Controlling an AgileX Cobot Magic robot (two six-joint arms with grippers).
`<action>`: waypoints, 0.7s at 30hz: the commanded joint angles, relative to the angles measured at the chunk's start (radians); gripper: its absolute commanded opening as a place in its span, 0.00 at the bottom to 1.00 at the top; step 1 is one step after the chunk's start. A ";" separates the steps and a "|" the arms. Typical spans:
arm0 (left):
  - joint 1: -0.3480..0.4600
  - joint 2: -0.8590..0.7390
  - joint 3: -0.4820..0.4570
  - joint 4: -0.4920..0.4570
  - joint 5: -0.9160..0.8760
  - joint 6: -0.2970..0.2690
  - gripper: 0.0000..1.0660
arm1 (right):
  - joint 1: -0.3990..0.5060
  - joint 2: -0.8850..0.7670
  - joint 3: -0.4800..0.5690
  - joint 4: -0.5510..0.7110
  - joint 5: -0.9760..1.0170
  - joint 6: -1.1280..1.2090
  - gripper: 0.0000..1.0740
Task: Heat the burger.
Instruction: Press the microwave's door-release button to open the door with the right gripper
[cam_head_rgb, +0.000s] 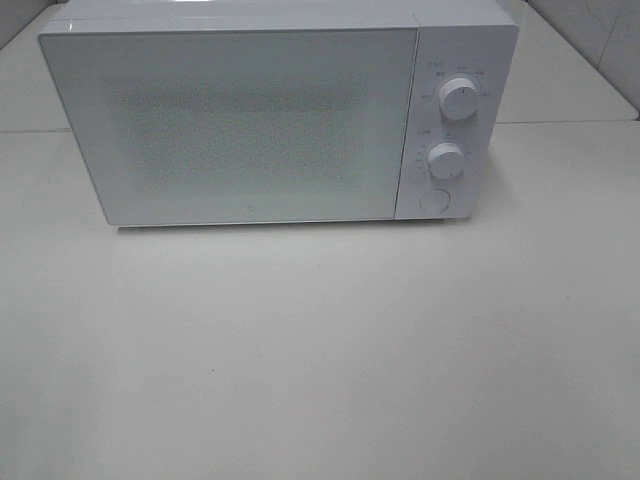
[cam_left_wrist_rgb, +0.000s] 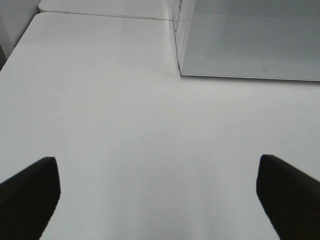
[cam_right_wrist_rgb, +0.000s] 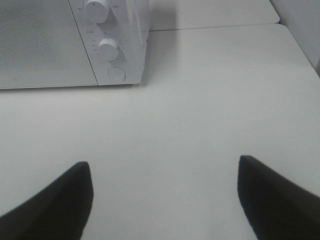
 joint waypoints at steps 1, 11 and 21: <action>0.003 -0.012 0.000 0.001 -0.018 0.000 0.94 | -0.006 -0.034 0.003 -0.001 -0.015 -0.005 0.68; 0.003 -0.012 0.000 0.001 -0.018 0.000 0.94 | -0.006 -0.034 0.003 -0.001 -0.015 -0.005 0.72; 0.003 -0.012 0.000 0.001 -0.018 0.000 0.94 | -0.006 -0.034 0.002 -0.001 -0.015 -0.005 0.76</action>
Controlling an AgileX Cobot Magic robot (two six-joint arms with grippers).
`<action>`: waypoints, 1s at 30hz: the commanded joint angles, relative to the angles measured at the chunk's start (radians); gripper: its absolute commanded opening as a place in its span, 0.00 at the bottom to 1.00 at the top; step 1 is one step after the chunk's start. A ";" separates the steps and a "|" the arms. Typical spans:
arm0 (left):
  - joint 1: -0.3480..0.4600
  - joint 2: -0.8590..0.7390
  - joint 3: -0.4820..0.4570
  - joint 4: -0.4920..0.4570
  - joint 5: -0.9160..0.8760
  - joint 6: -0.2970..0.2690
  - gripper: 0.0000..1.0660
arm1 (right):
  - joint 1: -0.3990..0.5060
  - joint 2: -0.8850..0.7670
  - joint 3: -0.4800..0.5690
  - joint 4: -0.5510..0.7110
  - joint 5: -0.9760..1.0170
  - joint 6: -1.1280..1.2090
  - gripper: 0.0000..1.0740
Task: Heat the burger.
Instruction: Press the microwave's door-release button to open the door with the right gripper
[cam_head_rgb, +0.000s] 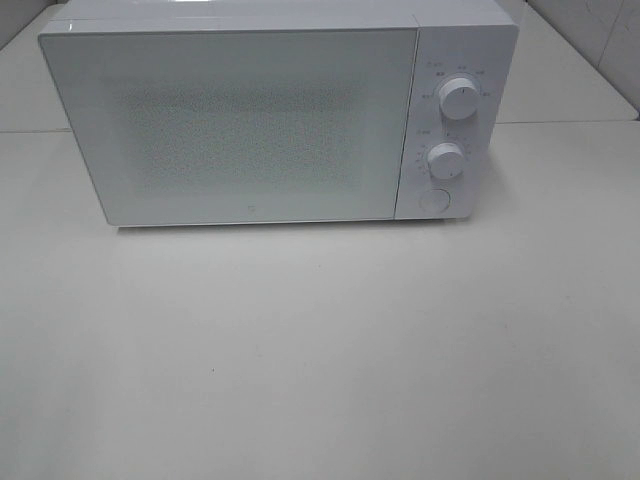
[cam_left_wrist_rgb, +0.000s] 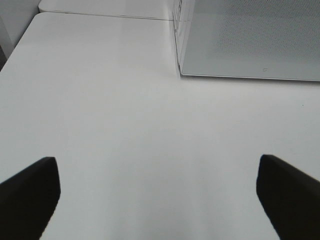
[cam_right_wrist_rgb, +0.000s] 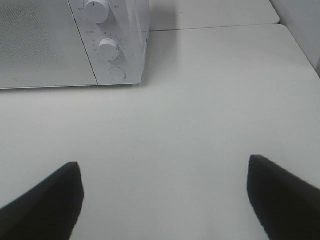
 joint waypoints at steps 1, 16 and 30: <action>0.003 -0.012 0.000 0.001 -0.018 0.000 0.94 | -0.006 -0.034 0.002 -0.001 -0.016 -0.005 0.76; 0.003 -0.012 0.000 0.001 -0.018 0.000 0.94 | -0.006 0.179 -0.044 -0.005 -0.169 -0.005 0.72; 0.003 -0.012 0.000 0.001 -0.018 0.000 0.94 | -0.006 0.428 -0.040 -0.005 -0.447 -0.005 0.71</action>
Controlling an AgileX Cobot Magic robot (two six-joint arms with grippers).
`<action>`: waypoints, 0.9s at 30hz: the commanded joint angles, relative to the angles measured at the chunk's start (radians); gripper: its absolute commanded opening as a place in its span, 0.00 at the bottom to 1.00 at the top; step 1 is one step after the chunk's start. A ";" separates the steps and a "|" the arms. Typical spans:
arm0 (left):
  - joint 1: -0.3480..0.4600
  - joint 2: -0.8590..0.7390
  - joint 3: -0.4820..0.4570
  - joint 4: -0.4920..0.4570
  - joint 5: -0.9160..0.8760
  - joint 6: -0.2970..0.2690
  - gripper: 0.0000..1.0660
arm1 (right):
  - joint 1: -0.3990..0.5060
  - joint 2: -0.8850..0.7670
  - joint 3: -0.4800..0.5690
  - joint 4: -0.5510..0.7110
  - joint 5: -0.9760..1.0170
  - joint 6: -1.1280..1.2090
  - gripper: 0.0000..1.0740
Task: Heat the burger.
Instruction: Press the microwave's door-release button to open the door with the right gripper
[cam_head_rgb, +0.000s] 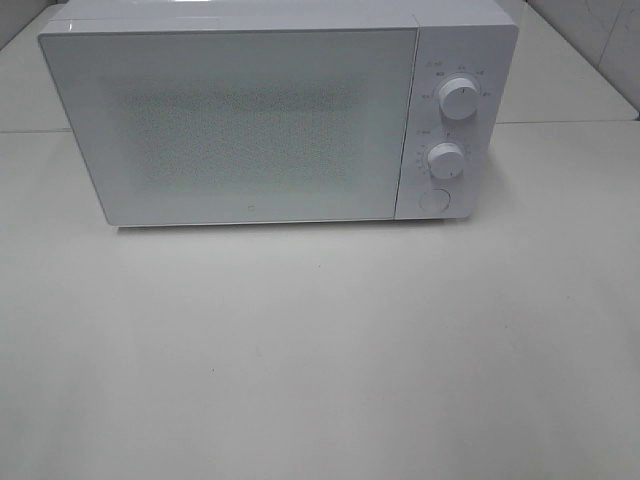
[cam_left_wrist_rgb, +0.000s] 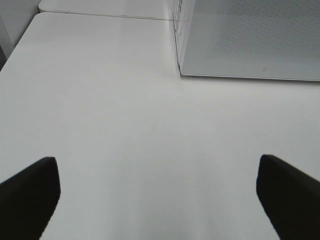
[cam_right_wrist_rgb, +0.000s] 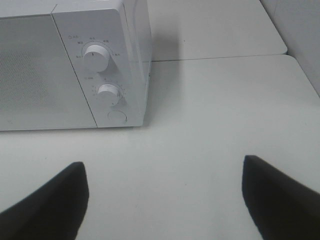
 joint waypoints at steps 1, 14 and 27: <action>0.003 -0.012 0.000 0.001 -0.018 0.000 0.94 | -0.006 0.054 -0.009 -0.005 -0.086 -0.005 0.70; 0.003 -0.012 0.000 0.001 -0.018 0.000 0.94 | -0.006 0.266 -0.009 -0.005 -0.317 0.002 0.45; 0.003 -0.012 0.000 0.001 -0.018 0.000 0.94 | -0.006 0.473 -0.009 -0.005 -0.488 0.006 0.04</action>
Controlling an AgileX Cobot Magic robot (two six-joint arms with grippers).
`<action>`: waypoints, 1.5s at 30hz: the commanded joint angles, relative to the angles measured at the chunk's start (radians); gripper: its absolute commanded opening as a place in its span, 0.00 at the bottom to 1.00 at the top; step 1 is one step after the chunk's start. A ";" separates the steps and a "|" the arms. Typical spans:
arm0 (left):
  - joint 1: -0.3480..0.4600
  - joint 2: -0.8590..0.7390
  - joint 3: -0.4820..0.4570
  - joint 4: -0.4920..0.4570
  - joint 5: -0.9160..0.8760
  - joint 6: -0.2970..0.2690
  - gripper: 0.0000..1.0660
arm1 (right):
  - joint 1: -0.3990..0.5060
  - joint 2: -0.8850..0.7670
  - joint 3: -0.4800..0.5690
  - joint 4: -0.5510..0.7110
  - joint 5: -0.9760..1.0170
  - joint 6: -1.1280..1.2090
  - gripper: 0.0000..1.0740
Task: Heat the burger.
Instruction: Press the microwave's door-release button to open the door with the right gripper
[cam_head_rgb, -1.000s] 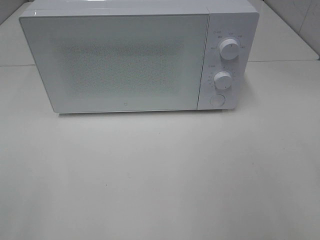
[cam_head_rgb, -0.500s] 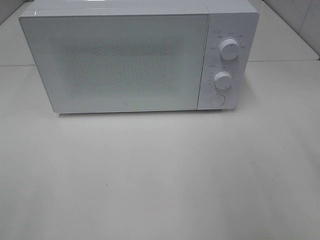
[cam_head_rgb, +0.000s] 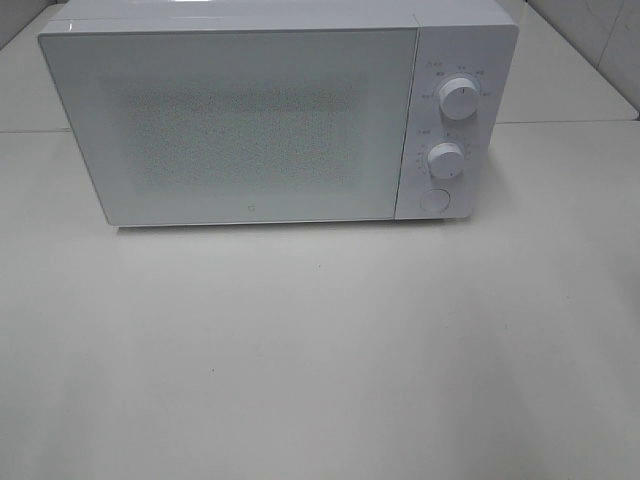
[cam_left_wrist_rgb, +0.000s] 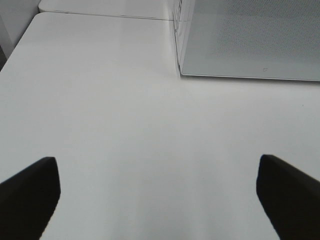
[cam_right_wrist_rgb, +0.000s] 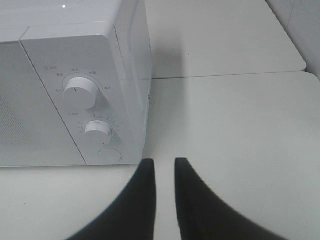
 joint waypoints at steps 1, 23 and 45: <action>0.003 -0.012 0.000 0.001 -0.018 0.000 0.94 | -0.005 0.053 -0.009 -0.005 -0.061 0.007 0.02; 0.003 -0.012 0.000 0.001 -0.018 0.000 0.94 | -0.003 0.361 0.192 -0.039 -0.594 0.657 0.00; 0.003 -0.012 0.000 0.001 -0.018 0.000 0.94 | -0.003 0.446 0.288 -0.163 -0.817 1.580 0.02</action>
